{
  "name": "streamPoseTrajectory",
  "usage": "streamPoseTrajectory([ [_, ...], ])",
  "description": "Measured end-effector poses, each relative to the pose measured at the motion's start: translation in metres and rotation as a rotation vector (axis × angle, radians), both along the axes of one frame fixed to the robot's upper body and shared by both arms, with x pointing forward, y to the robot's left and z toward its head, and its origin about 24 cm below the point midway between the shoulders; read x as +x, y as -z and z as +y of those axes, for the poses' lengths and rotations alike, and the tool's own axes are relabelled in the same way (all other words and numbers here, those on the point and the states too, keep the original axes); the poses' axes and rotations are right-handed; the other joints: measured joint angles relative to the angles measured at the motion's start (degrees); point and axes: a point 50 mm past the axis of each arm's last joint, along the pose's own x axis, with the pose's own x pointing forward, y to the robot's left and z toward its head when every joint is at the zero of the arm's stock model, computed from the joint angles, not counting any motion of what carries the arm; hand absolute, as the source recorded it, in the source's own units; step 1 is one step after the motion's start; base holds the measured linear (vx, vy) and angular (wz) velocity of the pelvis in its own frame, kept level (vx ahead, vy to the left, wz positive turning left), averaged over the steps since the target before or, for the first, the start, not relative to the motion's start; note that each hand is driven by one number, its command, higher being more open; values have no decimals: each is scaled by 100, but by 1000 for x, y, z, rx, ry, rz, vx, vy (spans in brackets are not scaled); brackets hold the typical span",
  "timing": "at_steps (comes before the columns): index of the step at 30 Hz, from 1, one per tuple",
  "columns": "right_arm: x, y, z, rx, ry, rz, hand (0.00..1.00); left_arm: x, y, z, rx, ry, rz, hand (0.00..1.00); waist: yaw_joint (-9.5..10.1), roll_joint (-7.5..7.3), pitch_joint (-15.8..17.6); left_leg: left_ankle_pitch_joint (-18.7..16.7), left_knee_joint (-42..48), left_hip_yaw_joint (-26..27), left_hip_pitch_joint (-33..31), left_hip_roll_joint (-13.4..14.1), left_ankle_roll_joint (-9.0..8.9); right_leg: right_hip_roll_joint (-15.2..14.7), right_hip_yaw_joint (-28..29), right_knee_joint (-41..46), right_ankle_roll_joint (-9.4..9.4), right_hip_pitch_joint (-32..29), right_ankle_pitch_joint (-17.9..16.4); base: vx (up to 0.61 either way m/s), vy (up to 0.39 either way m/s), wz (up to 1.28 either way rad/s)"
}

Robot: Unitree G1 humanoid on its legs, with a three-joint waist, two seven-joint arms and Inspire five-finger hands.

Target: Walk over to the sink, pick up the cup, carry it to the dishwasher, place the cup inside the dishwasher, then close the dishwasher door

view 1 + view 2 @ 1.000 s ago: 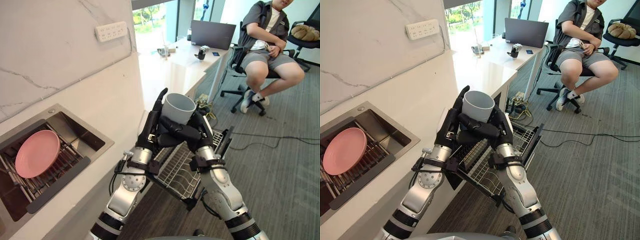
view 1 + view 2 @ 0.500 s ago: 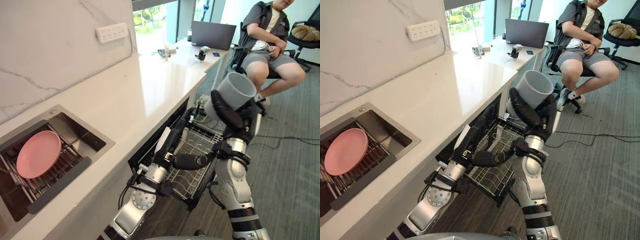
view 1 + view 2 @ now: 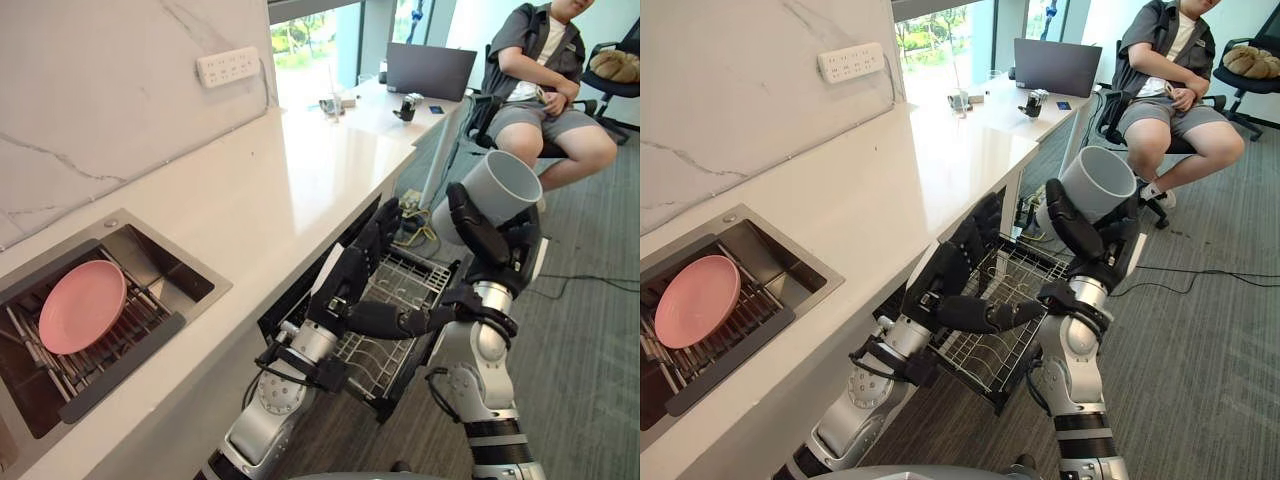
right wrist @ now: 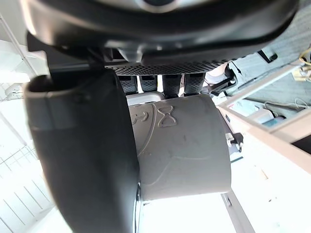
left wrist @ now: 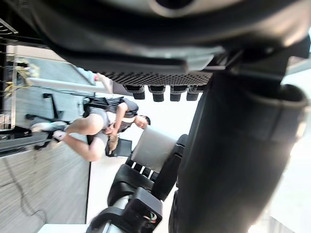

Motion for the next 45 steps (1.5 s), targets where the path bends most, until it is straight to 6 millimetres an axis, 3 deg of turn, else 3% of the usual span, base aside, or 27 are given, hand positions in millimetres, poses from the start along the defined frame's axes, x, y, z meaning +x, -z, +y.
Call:
streamPoseTrajectory([
  [4,-17,19,-32,-43,6,84,0,-16,57,26,145,-20,240,100,-29,-1,-1,2,-20,-13,-137,-2,-4,2,-19,0,12,-131,-10,23,0,1],
  [7,-26,40,-45,-27,0,169,0,-31,87,48,243,-28,372,100,-32,-1,0,6,-12,-47,-175,2,-9,1,-57,0,18,-140,-14,20,-6,7],
  [10,-30,57,-47,-21,-21,243,0,-42,107,66,335,-43,462,100,-17,0,-1,6,12,-91,-221,2,-9,-8,-102,1,18,-140,-14,-6,-7,10],
  [16,-33,99,-32,-33,-254,437,0,-65,146,104,593,-96,638,100,3,4,0,55,51,-287,-316,-29,24,-53,-266,-2,20,-110,-22,-28,-9,14],
  [22,-40,137,-8,-127,-508,675,0,-94,171,121,740,-87,792,100,65,20,10,129,16,-500,-410,-72,55,-91,-466,-3,23,-85,-25,-31,-5,18],
  [25,-39,146,-7,-174,-552,755,0,-110,182,127,771,-82,897,100,132,34,23,175,-6,-594,-450,-86,63,-99,-562,-3,24,-68,-26,-12,-4,16],
  [27,-35,146,-11,-212,-560,789,0,-119,190,130,781,-87,962,100,171,55,44,214,-43,-641,-451,-96,66,-102,-606,-3,24,-53,-27,-10,-2,15],
  [35,-13,137,-33,-397,-547,877,0,-124,197,132,690,-196,1044,100,279,215,167,323,-82,-932,-535,-103,73,-96,-896,-1,22,59,-61,-19,-4,17],
  [45,5,137,-52,-491,-504,1043,0,-123,198,138,534,-314,1090,100,503,255,509,435,-77,-1325,-800,-122,71,-105,-1281,62,34,59,-131,-4,-1,21],
])
